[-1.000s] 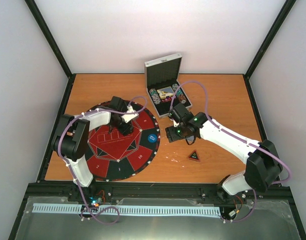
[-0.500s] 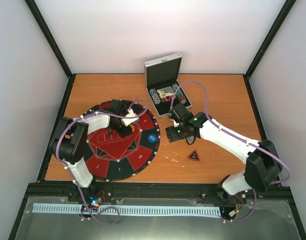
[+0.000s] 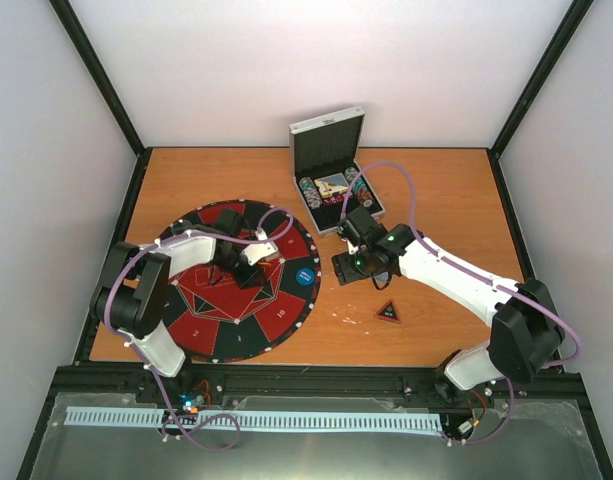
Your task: Distribute texas hold em gaming equipment
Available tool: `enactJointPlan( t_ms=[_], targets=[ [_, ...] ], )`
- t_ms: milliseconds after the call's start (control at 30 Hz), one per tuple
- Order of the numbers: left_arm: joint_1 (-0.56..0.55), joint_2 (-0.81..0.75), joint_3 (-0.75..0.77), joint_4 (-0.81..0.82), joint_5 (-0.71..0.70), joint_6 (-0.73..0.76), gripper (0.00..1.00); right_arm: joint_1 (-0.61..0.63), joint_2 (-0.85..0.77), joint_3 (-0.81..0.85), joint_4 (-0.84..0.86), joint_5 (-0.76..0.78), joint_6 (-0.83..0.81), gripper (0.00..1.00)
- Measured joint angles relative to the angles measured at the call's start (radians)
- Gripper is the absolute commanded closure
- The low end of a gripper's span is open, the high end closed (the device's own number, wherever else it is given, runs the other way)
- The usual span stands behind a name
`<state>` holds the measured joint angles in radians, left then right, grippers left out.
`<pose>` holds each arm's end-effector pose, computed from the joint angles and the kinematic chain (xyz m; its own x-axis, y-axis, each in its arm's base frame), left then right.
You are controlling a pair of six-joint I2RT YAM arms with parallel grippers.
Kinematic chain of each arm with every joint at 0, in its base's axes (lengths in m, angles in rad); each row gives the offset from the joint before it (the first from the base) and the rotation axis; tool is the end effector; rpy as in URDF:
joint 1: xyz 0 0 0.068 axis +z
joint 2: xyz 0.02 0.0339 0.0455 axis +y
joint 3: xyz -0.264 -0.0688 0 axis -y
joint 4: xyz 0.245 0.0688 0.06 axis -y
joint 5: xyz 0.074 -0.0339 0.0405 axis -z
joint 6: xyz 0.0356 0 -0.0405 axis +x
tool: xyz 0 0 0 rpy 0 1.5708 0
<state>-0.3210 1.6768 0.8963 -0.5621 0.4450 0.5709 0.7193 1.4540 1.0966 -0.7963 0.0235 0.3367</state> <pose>0.2687 -0.1055 0.1429 -0.5739 0.7048 -0.4169 0.8169 0.5287 -0.2306 0.2143 0.1866 0.2460 -0.8644 -0.3180 -0.3895 -0.3877 0.9148 0.1136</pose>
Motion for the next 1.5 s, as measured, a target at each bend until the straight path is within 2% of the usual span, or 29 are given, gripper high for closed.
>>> enactJointPlan(
  t_ms=[133, 333, 400, 567, 633, 733, 1033, 1300, 1500],
  targets=[
    [0.000, 0.003, 0.021, -0.011, 0.024, -0.010, 0.62, 0.000, 0.000, -0.001, 0.000, 0.002, 0.000, 0.27],
    [0.016, 0.072, 0.107, -0.017, 0.023, -0.042, 0.61, 0.000, 0.000, -0.019, -0.002, 0.007, 0.000, 0.27],
    [0.018, 0.080, 0.113, -0.023, 0.024, -0.040, 0.58, 0.000, 0.000, -0.024, -0.003, 0.008, 0.000, 0.27],
    [0.019, 0.060, 0.115, -0.075, 0.061, 0.006, 0.36, 0.000, 0.000, -0.028, -0.005, 0.010, 0.000, 0.27],
    [0.025, 0.043, 0.125, -0.087, 0.069, 0.013, 0.24, 0.000, 0.000, -0.028, -0.005, 0.010, 0.000, 0.27],
    [0.037, 0.043, 0.174, -0.077, 0.048, 0.003, 0.17, 0.000, 0.000, -0.028, -0.005, 0.010, 0.000, 0.27],
    [0.044, 0.201, 0.266, -0.011, -0.087, -0.039, 0.19, -0.001, 0.000, -0.037, -0.008, 0.011, 0.000, 0.28],
    [0.021, 0.203, 0.261, 0.022, -0.120, -0.050, 0.25, -0.001, 0.000, -0.039, -0.008, 0.010, 0.000, 0.27],
    [-0.014, 0.188, 0.229, 0.075, -0.182, -0.049, 0.26, -0.001, 0.002, -0.039, -0.008, 0.010, 0.000, 0.27]
  ],
)
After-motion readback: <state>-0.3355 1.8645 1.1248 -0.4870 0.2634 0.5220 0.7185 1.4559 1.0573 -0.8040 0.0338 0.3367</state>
